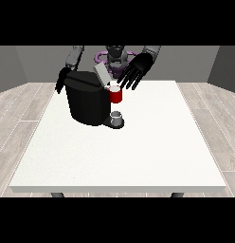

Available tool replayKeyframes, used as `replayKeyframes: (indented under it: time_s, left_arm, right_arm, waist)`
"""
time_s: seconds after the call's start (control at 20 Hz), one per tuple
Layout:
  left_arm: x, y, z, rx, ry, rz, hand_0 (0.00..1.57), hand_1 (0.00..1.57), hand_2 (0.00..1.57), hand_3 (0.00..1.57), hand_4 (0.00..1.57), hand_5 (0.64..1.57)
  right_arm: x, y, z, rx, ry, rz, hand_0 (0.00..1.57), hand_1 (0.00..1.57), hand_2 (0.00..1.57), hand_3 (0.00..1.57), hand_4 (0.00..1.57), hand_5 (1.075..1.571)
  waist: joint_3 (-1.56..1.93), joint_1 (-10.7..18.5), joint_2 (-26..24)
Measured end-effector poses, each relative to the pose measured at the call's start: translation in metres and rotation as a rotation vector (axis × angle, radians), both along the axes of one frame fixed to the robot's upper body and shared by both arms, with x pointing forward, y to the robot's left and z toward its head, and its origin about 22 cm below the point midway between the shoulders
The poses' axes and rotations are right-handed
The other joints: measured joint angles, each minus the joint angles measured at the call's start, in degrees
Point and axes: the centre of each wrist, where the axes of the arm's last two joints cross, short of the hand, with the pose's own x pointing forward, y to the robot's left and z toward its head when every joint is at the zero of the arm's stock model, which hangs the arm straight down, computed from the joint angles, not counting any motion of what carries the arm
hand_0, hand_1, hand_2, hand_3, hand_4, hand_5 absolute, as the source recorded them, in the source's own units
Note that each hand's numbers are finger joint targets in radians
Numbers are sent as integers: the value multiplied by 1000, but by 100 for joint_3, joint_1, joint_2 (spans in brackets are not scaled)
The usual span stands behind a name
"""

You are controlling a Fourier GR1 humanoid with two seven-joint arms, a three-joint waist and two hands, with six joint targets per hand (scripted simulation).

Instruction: Insert the coffee pod into the coffee machine and close the lid

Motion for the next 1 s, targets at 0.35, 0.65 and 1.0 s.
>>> replayKeyframes:
  time_s: [0.35,0.65,1.0]
  left_arm:
    - [-7,-10,-79,-259,148,-62,0,0,0,0,369,1571]
    - [-33,-25,-180,-755,327,-62,0,0,0,0,274,1571]
    - [-86,-25,-275,-984,521,44,0,0,0,0,442,1571]
  right_arm:
    - [-28,-24,-39,15,98,-52,0,0,0,0,0,1571]
    - [-46,-43,-54,55,136,-89,0,0,0,0,0,1571]
    - [-44,-38,-36,88,130,31,0,0,0,0,196,1571]
  waist:
    - [-7,512,-919]
    - [-13,1140,-1832]
    - [-8,1655,-2767]
